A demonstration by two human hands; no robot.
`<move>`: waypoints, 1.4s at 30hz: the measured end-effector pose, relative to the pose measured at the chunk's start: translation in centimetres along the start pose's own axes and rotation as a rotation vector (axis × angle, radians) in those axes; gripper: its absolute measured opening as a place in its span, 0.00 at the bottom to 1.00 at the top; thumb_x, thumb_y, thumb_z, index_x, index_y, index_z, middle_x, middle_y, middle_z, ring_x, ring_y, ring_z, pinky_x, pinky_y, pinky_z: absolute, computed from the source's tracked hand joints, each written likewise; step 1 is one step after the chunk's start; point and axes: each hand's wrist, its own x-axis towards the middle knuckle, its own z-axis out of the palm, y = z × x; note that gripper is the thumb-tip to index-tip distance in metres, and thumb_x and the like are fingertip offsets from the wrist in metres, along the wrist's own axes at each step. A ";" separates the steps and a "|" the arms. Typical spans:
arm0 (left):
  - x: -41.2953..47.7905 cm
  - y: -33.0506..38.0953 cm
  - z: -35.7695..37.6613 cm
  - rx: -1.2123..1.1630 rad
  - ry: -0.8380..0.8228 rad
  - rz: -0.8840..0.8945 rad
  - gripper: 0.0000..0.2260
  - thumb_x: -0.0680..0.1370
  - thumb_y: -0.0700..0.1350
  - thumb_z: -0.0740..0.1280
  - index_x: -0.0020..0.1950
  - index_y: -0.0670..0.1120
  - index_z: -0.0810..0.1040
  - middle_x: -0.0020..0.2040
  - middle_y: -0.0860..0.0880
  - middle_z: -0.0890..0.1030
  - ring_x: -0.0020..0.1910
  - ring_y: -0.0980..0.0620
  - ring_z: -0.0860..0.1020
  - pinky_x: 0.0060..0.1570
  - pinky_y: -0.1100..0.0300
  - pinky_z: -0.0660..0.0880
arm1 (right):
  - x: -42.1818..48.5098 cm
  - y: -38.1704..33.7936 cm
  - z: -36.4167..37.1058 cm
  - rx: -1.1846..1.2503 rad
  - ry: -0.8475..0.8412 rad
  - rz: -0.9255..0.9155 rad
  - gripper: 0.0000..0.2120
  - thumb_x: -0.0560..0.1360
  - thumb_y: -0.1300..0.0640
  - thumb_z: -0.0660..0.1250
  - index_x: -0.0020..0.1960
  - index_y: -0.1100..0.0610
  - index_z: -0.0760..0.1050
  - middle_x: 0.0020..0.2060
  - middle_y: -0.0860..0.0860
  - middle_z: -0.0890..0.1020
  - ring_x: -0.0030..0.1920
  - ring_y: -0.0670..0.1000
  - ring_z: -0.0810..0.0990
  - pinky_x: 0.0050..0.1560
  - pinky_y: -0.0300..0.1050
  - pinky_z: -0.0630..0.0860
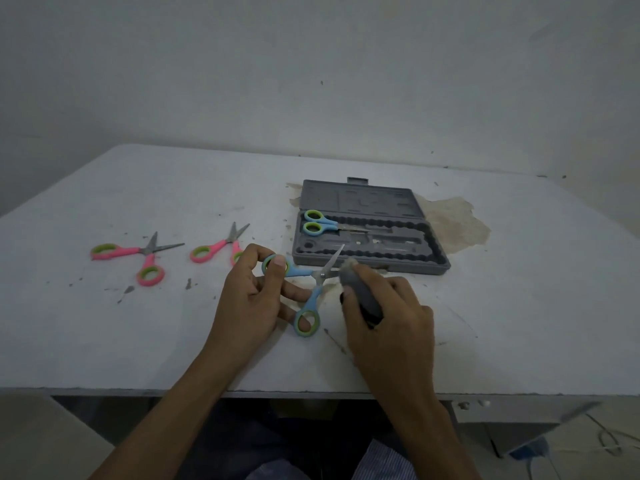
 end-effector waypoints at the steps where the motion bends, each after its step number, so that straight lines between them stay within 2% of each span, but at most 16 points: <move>1: 0.0 0.0 0.0 0.000 -0.001 0.002 0.09 0.83 0.47 0.58 0.49 0.42 0.70 0.34 0.42 0.85 0.22 0.51 0.78 0.19 0.69 0.68 | 0.0 -0.1 0.0 -0.007 -0.021 -0.024 0.18 0.74 0.47 0.66 0.63 0.48 0.75 0.44 0.47 0.79 0.40 0.48 0.75 0.40 0.46 0.70; 4: 0.0 0.0 -0.1 0.012 0.003 0.003 0.09 0.83 0.47 0.58 0.49 0.42 0.69 0.34 0.42 0.85 0.22 0.50 0.79 0.19 0.69 0.67 | -0.6 -0.6 0.3 -0.041 -0.121 -0.140 0.19 0.75 0.46 0.64 0.64 0.47 0.74 0.46 0.46 0.79 0.43 0.47 0.75 0.42 0.45 0.69; 8: 0.0 0.1 0.0 0.008 0.005 -0.014 0.09 0.83 0.47 0.58 0.49 0.42 0.69 0.35 0.42 0.85 0.22 0.50 0.79 0.19 0.69 0.67 | -0.3 0.2 0.2 0.021 0.025 0.025 0.18 0.74 0.48 0.67 0.63 0.48 0.75 0.43 0.48 0.79 0.39 0.48 0.75 0.40 0.49 0.73; 12: -0.1 0.0 -0.1 -0.002 0.002 -0.011 0.09 0.83 0.47 0.58 0.49 0.42 0.69 0.34 0.42 0.85 0.22 0.50 0.78 0.19 0.69 0.68 | -0.9 -0.3 0.3 -0.004 -0.090 -0.104 0.19 0.74 0.46 0.65 0.65 0.47 0.74 0.46 0.47 0.79 0.43 0.47 0.76 0.42 0.47 0.71; 15: -0.1 0.1 0.0 0.006 0.008 -0.015 0.09 0.83 0.47 0.57 0.48 0.42 0.69 0.34 0.43 0.85 0.22 0.49 0.78 0.19 0.68 0.68 | -0.3 0.2 0.2 0.048 0.013 0.029 0.18 0.74 0.48 0.67 0.63 0.47 0.75 0.44 0.47 0.79 0.39 0.47 0.75 0.39 0.49 0.73; 19: -0.1 0.1 0.1 0.013 0.004 -0.006 0.10 0.83 0.47 0.57 0.50 0.40 0.69 0.34 0.43 0.85 0.21 0.50 0.78 0.19 0.69 0.68 | -0.8 -0.3 0.2 0.006 -0.097 -0.098 0.19 0.74 0.47 0.65 0.64 0.47 0.75 0.45 0.46 0.79 0.43 0.48 0.76 0.42 0.45 0.69; 23: -0.1 0.2 0.1 0.006 0.009 -0.021 0.10 0.83 0.47 0.57 0.50 0.40 0.69 0.34 0.43 0.85 0.21 0.51 0.78 0.19 0.69 0.68 | -0.6 0.2 0.2 0.032 0.029 0.043 0.18 0.74 0.49 0.67 0.63 0.48 0.76 0.44 0.47 0.79 0.40 0.48 0.76 0.40 0.49 0.73; 27: 0.0 0.0 0.1 0.012 0.012 -0.011 0.09 0.83 0.47 0.58 0.49 0.42 0.69 0.35 0.43 0.85 0.22 0.48 0.79 0.19 0.68 0.67 | -0.9 -0.3 0.2 0.018 -0.081 -0.078 0.18 0.75 0.46 0.65 0.64 0.46 0.74 0.46 0.46 0.80 0.44 0.47 0.76 0.42 0.48 0.73; 31: -0.1 0.1 0.1 0.009 0.007 -0.014 0.09 0.83 0.48 0.57 0.48 0.44 0.70 0.35 0.44 0.86 0.22 0.49 0.79 0.19 0.68 0.68 | -0.3 -0.1 -0.1 0.113 0.062 0.058 0.19 0.77 0.41 0.61 0.63 0.48 0.76 0.44 0.47 0.80 0.42 0.48 0.78 0.41 0.52 0.75; 35: 0.0 0.0 0.2 0.015 0.001 -0.003 0.08 0.83 0.47 0.58 0.48 0.43 0.70 0.35 0.44 0.85 0.22 0.49 0.79 0.19 0.69 0.68 | -0.6 -0.5 0.2 0.011 -0.041 -0.013 0.18 0.76 0.42 0.62 0.63 0.46 0.76 0.46 0.45 0.80 0.45 0.47 0.77 0.44 0.49 0.72; 38: 0.0 0.0 0.1 0.005 0.001 -0.008 0.08 0.83 0.47 0.58 0.48 0.43 0.70 0.35 0.42 0.85 0.22 0.49 0.78 0.19 0.68 0.68 | -0.5 -0.2 0.4 0.017 0.014 0.045 0.17 0.75 0.44 0.64 0.62 0.46 0.76 0.46 0.45 0.80 0.44 0.47 0.77 0.44 0.49 0.72; 42: 0.0 -0.1 0.2 0.011 0.008 -0.007 0.09 0.83 0.47 0.58 0.48 0.43 0.70 0.35 0.42 0.85 0.22 0.49 0.78 0.19 0.69 0.68 | -0.8 -0.2 0.5 -0.022 -0.035 -0.043 0.17 0.74 0.45 0.65 0.62 0.46 0.76 0.46 0.45 0.80 0.45 0.47 0.76 0.44 0.47 0.69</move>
